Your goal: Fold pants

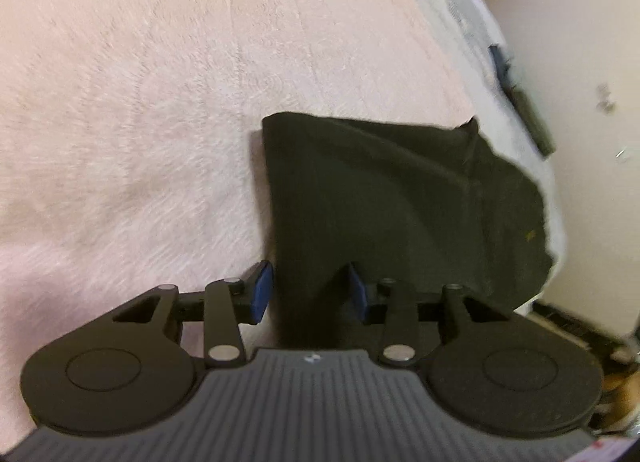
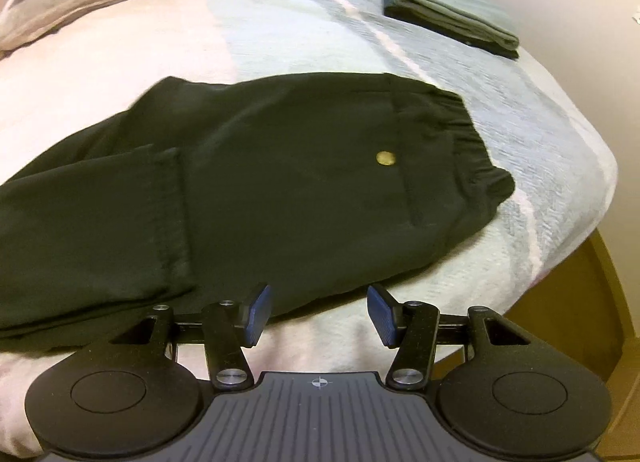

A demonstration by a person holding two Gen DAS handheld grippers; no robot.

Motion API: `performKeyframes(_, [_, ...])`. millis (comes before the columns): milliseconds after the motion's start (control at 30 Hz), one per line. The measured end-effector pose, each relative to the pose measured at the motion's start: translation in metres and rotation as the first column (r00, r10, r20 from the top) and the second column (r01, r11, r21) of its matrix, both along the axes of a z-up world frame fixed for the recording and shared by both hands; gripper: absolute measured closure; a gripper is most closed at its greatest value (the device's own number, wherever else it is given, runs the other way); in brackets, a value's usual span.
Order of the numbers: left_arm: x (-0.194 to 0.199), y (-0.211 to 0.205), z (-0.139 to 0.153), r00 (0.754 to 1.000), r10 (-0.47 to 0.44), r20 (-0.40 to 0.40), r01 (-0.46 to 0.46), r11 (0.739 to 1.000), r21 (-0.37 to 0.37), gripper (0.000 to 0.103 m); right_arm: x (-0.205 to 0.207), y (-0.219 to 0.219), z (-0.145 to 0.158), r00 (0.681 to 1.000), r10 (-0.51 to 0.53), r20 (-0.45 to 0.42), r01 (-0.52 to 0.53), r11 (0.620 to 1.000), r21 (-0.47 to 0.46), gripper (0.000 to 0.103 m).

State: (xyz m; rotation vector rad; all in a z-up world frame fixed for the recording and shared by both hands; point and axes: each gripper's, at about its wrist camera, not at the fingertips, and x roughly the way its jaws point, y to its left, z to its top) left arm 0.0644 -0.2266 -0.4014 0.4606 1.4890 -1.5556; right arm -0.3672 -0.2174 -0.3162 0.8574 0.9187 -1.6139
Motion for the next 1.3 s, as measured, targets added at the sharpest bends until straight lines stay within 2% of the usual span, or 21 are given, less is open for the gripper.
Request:
performKeyframes(133, [0.006,-0.012,-0.013,0.996,0.016,-0.084,-0.015,1.0,0.014,0.066,-0.011,-0.011,-0.004,1.0,0.002,0.018,-0.001,1.0,-0.019,0.052])
performKeyframes(233, [0.002,-0.013,-0.016,0.995,0.017,-0.096,-0.016,1.0,0.011,0.063,-0.008,-0.02,-0.006,0.999,0.039,0.028,-0.037,0.998,-0.046,0.052])
performKeyframes(300, [-0.005,-0.016,-0.013,0.998,-0.001,-0.061,0.001,1.0,0.002,0.064,-0.004,-0.029,-0.009,0.998,0.065,0.002,-0.065,0.997,-0.045,0.052])
performKeyframes(367, [-0.01,-0.016,-0.007,1.0,-0.015,-0.024,0.015,1.0,-0.006,0.074,-0.004,-0.036,-0.011,0.997,0.075,-0.027,-0.076,0.996,-0.038,0.052])
performKeyframes(467, [-0.011,-0.012,0.008,1.0,0.013,-0.009,-0.013,1.0,0.003,0.085,-0.012,-0.04,-0.006,0.996,0.083,-0.018,-0.084,0.995,-0.046,0.052])
performKeyframes(667, [-0.039,0.0,0.058,0.992,0.047,0.116,-0.043,0.998,-0.034,0.088,-0.051,-0.051,0.012,0.996,0.089,-0.033,-0.09,0.996,-0.03,0.052])
performKeyframes(800, [-0.065,0.005,0.089,0.973,0.13,0.19,-0.129,0.991,-0.02,0.089,-0.091,-0.063,0.028,0.991,0.13,-0.014,-0.13,0.991,-0.016,0.052])
performKeyframes(933, [-0.113,0.006,0.138,0.93,0.209,0.302,-0.214,0.977,-0.017,0.089,-0.134,-0.08,0.043,0.971,0.236,0.025,-0.236,0.972,-0.006,0.052])
performKeyframes(1000, [-0.144,0.009,0.168,0.904,0.262,0.337,-0.263,0.964,-0.044,0.09,-0.159,-0.093,0.048,0.946,0.313,0.079,-0.314,0.949,-0.002,0.052])
performKeyframes(1100, [-0.209,0.007,0.208,0.879,0.303,0.368,-0.298,0.952,-0.071,0.091,-0.191,-0.101,0.066,0.904,0.407,0.129,-0.409,0.912,-0.012,0.052])
performKeyframes(1167, [-0.251,0.005,0.229,0.87,0.312,0.381,-0.298,0.949,-0.097,0.091,-0.215,-0.103,0.077,0.862,0.479,0.167,-0.482,0.876,-0.025,0.052])
performKeyframes(1233, [-0.295,0.001,0.244,0.865,0.31,0.394,-0.29,0.951,-0.112,0.091,-0.239,-0.104,0.083,0.835,0.524,0.169,-0.529,0.848,-0.019,0.052])
performKeyframes(1300, [-0.337,-0.006,0.25,0.872,0.283,0.4,-0.252,0.959,-0.128,0.091,-0.258,-0.105,0.087,0.821,0.549,0.156,-0.554,0.833,-0.015,0.052])
